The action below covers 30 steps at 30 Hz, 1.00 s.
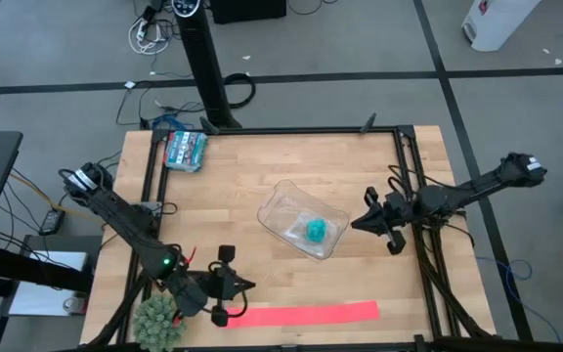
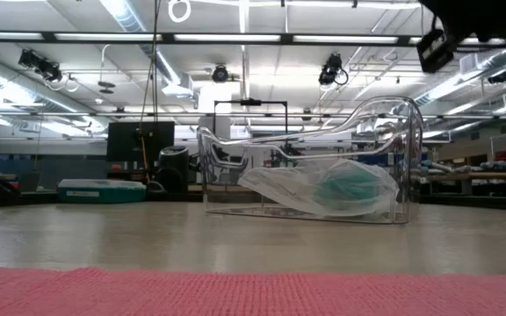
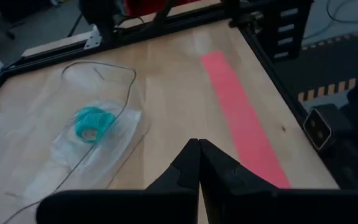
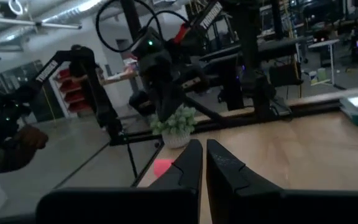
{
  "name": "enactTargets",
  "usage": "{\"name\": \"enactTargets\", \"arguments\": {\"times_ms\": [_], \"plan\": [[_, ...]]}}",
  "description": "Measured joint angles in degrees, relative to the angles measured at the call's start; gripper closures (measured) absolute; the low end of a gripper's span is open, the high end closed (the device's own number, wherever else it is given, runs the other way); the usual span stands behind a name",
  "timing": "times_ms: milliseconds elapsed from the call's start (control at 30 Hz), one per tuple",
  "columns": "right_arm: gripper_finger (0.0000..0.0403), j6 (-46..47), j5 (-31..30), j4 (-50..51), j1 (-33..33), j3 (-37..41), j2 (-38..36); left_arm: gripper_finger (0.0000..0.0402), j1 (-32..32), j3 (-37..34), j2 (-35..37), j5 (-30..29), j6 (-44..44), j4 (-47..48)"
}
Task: Roll bandage
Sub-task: Roll the pink bandage
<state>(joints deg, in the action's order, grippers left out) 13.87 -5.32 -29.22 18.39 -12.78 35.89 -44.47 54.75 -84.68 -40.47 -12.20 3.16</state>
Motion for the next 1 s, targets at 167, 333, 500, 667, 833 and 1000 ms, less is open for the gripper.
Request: {"name": "enactTargets", "arguments": {"times_ms": [167,333,500,667,833,1000], "plan": [[0.0387,-2.0,-0.1,0.1,2.9,-7.1,9.3,0.0389,-0.9,0.0,0.0,-2.6,-3.4,0.2],[0.0387,-2.1,0.0,0.2,6.0,-12.2,19.1,0.0389,-0.9,0.0,0.0,-2.5,-11.2,3.0],[0.0387,-2.0,-0.3,0.2,9.9,-15.9,29.0,0.0389,-1.2,0.0,0.0,1.4,-20.1,6.3],[0.0388,-2.0,-1.1,0.1,13.2,-19.4,38.6,0.0389,-2.4,0.0,0.0,7.7,-26.7,10.9],[0.0392,-1.9,-1.2,0.2,13.9,-21.9,46.6,0.0389,-2.8,0.0,-0.1,15.7,-38.3,18.6],[0.0382,-2.0,-6.8,0.1,13.1,-24.5,52.9,0.0389,-2.8,0.0,-0.1,20.9,-42.9,19.7]]}}
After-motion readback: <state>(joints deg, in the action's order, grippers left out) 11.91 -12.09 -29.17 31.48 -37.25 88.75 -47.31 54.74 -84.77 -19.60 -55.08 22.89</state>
